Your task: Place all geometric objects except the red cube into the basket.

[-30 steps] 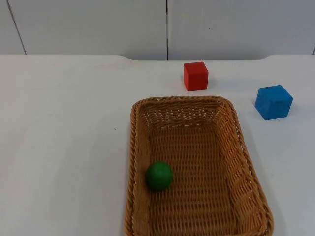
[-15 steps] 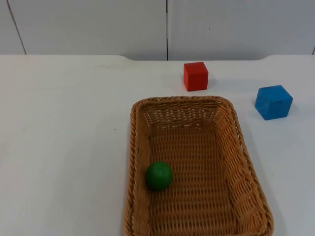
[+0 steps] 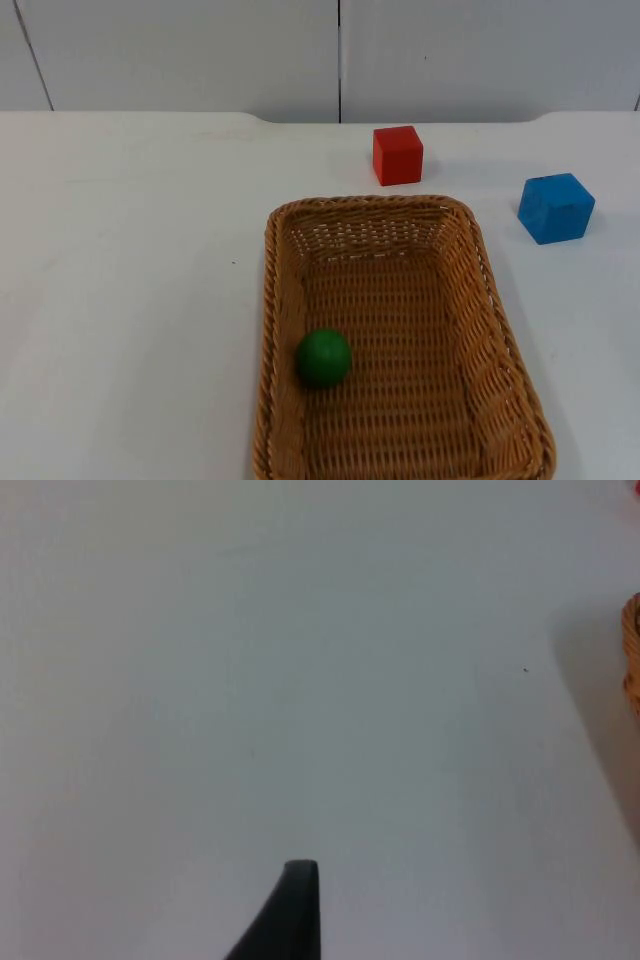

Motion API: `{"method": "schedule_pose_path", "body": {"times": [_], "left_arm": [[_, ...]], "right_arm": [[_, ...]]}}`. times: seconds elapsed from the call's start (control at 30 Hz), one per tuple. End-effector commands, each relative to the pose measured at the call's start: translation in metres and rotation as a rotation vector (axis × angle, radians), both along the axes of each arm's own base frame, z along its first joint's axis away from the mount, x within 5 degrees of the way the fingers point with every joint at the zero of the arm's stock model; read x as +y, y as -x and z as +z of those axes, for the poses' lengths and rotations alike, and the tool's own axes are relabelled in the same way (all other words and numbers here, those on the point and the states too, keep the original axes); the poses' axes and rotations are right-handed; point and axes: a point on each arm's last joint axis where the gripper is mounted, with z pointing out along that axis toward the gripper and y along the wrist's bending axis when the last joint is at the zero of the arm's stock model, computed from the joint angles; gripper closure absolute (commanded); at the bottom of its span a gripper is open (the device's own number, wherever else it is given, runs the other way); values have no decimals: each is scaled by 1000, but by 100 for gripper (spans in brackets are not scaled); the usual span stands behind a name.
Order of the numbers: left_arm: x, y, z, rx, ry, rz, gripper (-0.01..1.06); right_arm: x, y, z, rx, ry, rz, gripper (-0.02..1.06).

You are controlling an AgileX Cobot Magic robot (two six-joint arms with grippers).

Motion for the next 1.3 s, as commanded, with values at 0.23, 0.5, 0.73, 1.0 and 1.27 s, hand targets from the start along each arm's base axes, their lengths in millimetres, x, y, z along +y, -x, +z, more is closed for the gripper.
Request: {"method": "schedule_pose_path", "body": {"times": [0.23, 0.5, 0.73, 1.0, 1.27], "left_arm": [[0, 1, 0, -4, -1, 0, 5], [0, 1, 0, -8, -1, 1, 5], [1, 0, 1, -20, -14, 2, 5], [1, 0, 1, -20, -14, 2, 5], [1, 0, 1, -27, -14, 4, 5]], "right_arm": [[7, -108, 5, 198, 6, 12, -1], [20, -205, -20, 322, 66, 98, -1], [56, -257, -52, 383, 142, 198, -1], [66, -300, -100, 377, 149, 145, -1], [78, -333, -152, 337, 137, 167, -1]]}}
